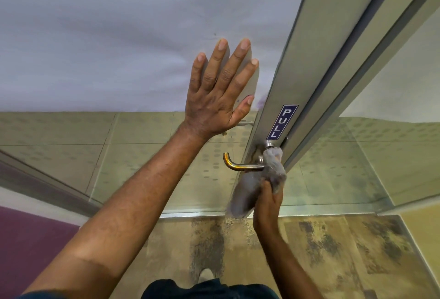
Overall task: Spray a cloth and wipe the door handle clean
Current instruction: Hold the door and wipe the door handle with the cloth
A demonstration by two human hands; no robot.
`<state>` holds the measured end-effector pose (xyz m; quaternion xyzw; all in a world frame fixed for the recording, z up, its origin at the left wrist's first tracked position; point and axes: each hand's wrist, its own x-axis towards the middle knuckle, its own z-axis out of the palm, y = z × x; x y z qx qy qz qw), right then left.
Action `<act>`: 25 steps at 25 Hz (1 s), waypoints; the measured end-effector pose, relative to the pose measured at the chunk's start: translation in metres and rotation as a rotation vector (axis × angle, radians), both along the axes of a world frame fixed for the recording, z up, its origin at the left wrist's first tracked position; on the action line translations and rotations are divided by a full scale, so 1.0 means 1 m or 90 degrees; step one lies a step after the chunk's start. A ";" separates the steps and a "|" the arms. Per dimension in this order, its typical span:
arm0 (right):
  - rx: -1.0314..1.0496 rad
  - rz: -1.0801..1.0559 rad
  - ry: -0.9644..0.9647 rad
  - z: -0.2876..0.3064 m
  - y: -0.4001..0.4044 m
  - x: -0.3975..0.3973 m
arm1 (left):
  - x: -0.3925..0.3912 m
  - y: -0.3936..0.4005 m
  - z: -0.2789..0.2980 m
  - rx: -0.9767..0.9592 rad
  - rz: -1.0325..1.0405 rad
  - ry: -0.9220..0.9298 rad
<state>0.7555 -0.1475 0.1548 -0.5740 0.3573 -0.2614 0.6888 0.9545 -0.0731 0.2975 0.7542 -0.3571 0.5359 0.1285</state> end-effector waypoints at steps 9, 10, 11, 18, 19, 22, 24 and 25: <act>0.599 -0.073 -0.106 0.022 -0.033 0.014 | 0.001 -0.001 -0.002 0.005 0.001 -0.012; 0.599 -0.074 -0.095 0.022 -0.036 0.014 | 0.002 -0.001 -0.002 0.005 -0.002 -0.012; 0.583 -0.076 -0.094 0.022 -0.037 0.014 | 0.003 -0.001 -0.002 0.005 -0.005 -0.012; 0.083 -0.007 0.067 0.009 -0.015 0.009 | 0.003 -0.002 -0.001 -0.005 -0.010 -0.012; -0.055 0.049 0.058 -0.001 -0.018 0.008 | 0.003 -0.002 -0.001 -0.009 -0.013 -0.011; -0.483 0.212 0.121 -0.024 -0.037 0.007 | 0.003 -0.001 -0.003 -0.006 -0.007 -0.014; -0.628 0.237 0.131 -0.017 -0.049 0.007 | 0.003 -0.001 -0.003 -0.003 -0.002 -0.015; -0.675 0.234 0.115 -0.012 -0.053 0.006 | 0.003 -0.001 -0.002 -0.003 -0.003 -0.015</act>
